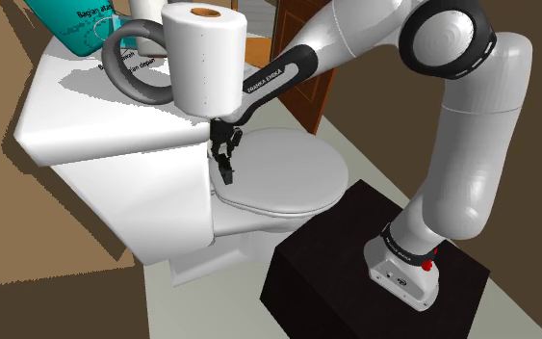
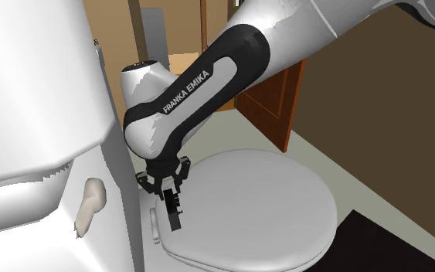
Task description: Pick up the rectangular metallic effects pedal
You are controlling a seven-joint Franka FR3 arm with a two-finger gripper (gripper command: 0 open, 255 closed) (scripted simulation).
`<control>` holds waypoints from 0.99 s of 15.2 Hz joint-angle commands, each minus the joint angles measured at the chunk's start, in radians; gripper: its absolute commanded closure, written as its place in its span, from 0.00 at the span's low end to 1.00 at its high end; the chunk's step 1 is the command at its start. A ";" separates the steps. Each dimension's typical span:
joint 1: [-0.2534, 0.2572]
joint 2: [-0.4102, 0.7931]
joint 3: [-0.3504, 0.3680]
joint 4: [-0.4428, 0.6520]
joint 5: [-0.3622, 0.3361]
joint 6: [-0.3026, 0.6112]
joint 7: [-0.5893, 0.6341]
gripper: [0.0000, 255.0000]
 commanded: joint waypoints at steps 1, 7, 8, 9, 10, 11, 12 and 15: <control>0.000 -0.007 0.003 0.002 0.004 -0.011 -0.003 1.00; -0.006 -0.055 0.011 0.021 0.022 -0.076 -0.016 1.00; -0.007 -0.062 0.012 0.025 0.024 -0.087 -0.018 1.00; -0.007 -0.069 0.013 0.029 0.027 -0.098 -0.020 1.00; -0.008 -0.077 0.014 0.033 0.030 -0.109 -0.022 1.00; -0.009 -0.083 0.015 0.038 0.032 -0.120 -0.024 1.00; -0.009 -0.090 0.016 0.043 0.035 -0.131 -0.025 1.00; -0.011 -0.109 0.019 0.058 0.042 -0.166 -0.031 1.00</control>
